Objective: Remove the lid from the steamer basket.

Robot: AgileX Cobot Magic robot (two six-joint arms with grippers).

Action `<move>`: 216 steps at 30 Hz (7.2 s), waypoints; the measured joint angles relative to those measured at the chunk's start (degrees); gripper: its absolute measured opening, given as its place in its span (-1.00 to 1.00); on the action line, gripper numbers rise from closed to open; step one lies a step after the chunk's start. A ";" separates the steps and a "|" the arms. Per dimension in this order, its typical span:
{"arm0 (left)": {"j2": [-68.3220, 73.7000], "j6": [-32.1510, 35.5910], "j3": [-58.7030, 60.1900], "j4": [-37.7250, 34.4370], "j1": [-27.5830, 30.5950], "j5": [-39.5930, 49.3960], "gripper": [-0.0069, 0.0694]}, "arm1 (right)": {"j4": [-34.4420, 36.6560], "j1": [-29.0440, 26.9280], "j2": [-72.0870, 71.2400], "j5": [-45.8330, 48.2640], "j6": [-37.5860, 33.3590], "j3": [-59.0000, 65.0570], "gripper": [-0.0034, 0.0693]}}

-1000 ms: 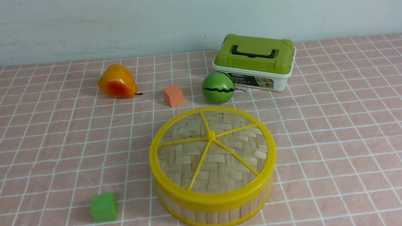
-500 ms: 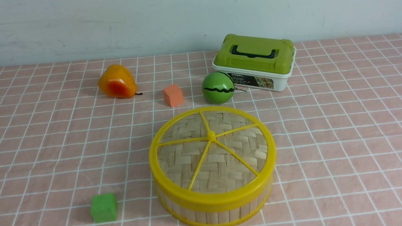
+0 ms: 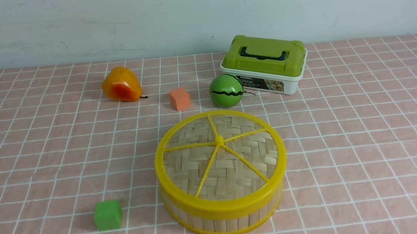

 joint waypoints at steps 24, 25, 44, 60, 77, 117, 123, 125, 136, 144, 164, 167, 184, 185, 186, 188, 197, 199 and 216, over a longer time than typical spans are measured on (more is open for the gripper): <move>0.00 0.00 0.00 0.00 0.00 0.00 -0.19 | -23.27 5.32 44.73 37.96 -35.94 -56.09 -0.97; 0.00 0.00 0.00 0.00 0.00 0.00 -0.19 | -23.67 5.71 45.29 38.31 -35.94 -56.60 -0.97; 0.00 0.00 0.00 0.00 0.00 0.00 -0.19 | -34.92 29.03 91.28 52.54 -26.29 -94.11 -0.89; 0.00 0.00 0.00 0.00 0.00 0.00 -0.19 | -37.26 37.68 116.02 52.59 -20.10 -116.02 -0.65; 0.00 0.00 0.00 0.00 0.00 0.00 -0.19 | -42.04 37.68 124.16 48.86 -17.03 -118.32 -0.02; 0.00 0.00 0.00 0.00 0.00 0.00 -0.19 | -49.64 17.38 90.85 51.10 -16.75 -92.42 -0.68; 0.00 0.00 0.00 0.00 0.00 0.00 -0.19 | -47.83 11.80 94.26 41.84 -16.55 -82.84 -0.68; 0.00 0.00 0.00 0.00 0.00 0.00 -0.19 | -47.32 10.99 97.06 37.36 -16.55 -80.05 -0.68; 0.00 0.00 0.00 0.00 0.00 0.00 -0.19 | -44.11 10.84 107.30 26.81 -16.55 -78.87 -0.68; 0.00 0.00 0.00 0.00 0.00 0.00 -0.19 | -43.00 10.84 109.00 25.85 -16.55 -78.87 -0.45; 0.00 0.00 0.00 0.00 0.00 0.00 -0.19 | -39.27 10.84 63.98 30.99 -20.03 -70.03 -0.55; 0.00 0.00 0.00 0.00 0.00 0.00 -0.19 | -39.13 10.84 58.42 29.18 -20.58 -66.10 -0.74; 0.00 0.00 0.00 0.00 0.00 0.00 -0.19 | -38.77 10.84 34.23 16.42 -20.89 -46.78 -0.96; 0.00 0.00 0.00 0.00 0.00 0.00 -0.19 | -38.77 10.84 34.23 16.42 -20.89 -46.78 -0.95; 0.00 0.00 0.00 0.00 0.00 0.00 -0.19 | -38.77 10.84 34.23 16.46 -20.89 -46.78 -0.95; 0.00 0.00 0.00 0.00 0.00 0.00 -0.19 | -38.70 10.84 34.23 16.46 -20.89 -46.78 -0.95; 0.00 0.00 0.00 0.00 0.00 0.00 -0.19 | -38.69 10.84 34.23 16.46 -20.93 -46.65 -0.92; 0.00 0.00 0.00 0.00 0.00 0.00 -0.19 | -38.55 10.84 33.71 15.94 -20.93 -45.74 -0.91; 0.00 0.00 0.00 0.00 0.00 0.00 -0.19 | -41.28 5.99 5.82 -17.44 -20.05 -2.41 -0.97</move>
